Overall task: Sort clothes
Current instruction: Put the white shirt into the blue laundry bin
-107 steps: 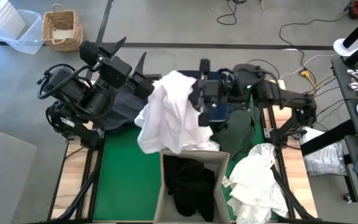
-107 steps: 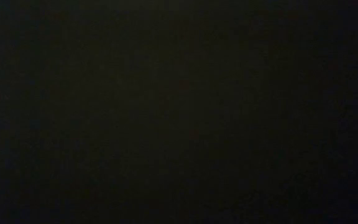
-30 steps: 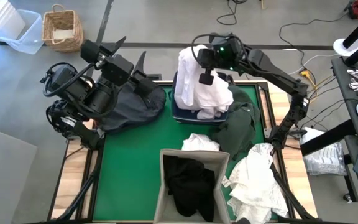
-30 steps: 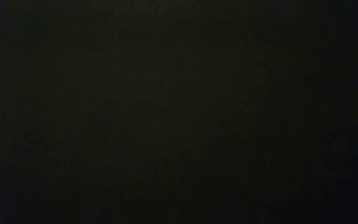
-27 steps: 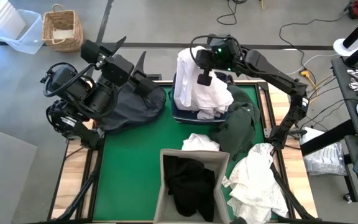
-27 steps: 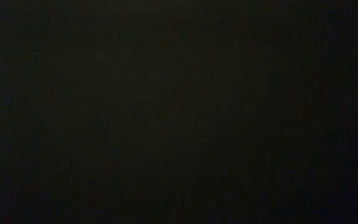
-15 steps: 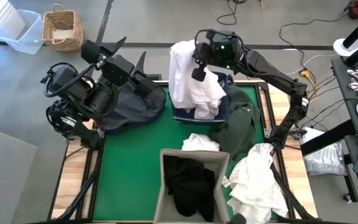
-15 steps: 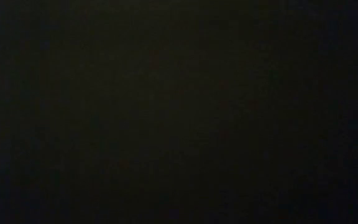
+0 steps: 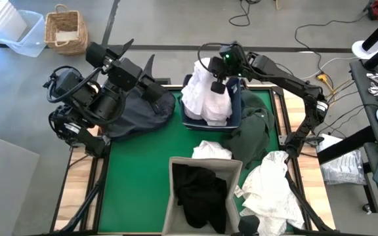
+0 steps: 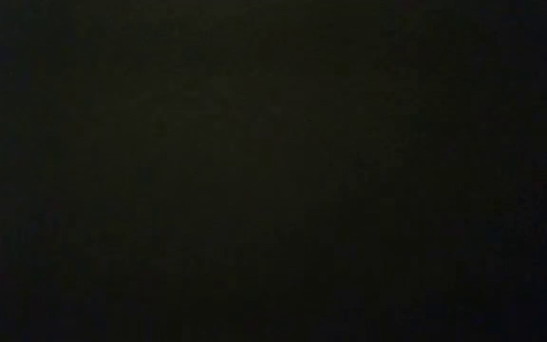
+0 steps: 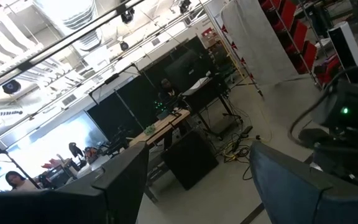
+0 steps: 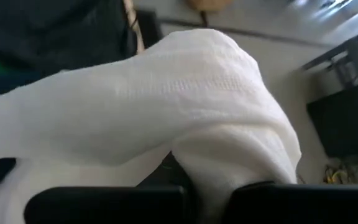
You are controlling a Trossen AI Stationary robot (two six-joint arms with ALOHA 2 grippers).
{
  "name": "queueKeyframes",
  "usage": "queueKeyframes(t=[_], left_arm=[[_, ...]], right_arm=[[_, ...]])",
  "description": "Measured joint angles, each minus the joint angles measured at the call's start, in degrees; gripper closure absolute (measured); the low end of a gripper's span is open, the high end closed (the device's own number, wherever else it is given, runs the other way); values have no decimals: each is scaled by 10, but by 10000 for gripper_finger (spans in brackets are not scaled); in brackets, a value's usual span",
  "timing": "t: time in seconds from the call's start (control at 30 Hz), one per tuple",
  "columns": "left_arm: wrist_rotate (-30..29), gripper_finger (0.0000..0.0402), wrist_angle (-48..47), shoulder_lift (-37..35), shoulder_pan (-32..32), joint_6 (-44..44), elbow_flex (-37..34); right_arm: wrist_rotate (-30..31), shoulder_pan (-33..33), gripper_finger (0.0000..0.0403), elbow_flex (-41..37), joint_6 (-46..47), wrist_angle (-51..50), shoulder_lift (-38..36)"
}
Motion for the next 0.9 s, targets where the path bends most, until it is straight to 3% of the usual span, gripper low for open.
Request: queueKeyframes(t=[0.23,0.9], left_arm=[[0,146,-5,0,0,-4,0],[0,146,-8,0,0,-10,0]], right_arm=[[-8,-3,394,-30,-13,-29,0],[-135,-4,394,-93,-7,-104,4]])
